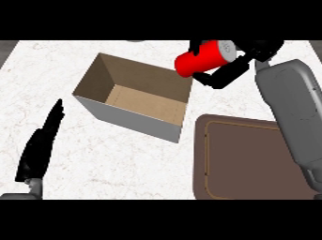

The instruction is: Pick the can from the tray and place it in the cardboard box

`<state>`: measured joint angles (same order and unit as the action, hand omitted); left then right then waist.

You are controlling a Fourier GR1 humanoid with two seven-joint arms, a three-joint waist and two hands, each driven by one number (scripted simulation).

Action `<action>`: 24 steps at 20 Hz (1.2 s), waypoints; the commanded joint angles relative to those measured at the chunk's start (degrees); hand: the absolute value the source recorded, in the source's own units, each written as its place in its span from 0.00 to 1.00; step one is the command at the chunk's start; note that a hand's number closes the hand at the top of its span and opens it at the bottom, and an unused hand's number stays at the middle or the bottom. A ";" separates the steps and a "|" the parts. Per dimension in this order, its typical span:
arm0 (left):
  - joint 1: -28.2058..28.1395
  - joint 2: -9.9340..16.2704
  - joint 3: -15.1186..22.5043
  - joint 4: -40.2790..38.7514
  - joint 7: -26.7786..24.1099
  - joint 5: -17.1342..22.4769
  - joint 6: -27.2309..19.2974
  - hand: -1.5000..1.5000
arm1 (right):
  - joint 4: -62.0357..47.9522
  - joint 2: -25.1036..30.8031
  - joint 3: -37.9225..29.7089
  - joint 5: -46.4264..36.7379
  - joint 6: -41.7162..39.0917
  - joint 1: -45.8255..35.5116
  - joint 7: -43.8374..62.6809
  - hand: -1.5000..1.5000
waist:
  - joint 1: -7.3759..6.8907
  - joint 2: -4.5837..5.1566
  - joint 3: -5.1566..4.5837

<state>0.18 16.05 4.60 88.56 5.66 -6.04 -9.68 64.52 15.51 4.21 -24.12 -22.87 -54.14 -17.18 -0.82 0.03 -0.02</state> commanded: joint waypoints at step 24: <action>1.70 0.41 -2.11 1.90 1.35 0.20 5.75 0.50 | -33.19 -15.50 23.37 7.49 20.75 -15.91 12.80 0.00 | -3.85 0.82 -0.03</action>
<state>2.20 15.10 2.95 87.92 5.53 -6.58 -5.74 36.51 0.15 24.64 -20.49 -5.57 -68.12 -3.87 -3.50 0.67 -0.06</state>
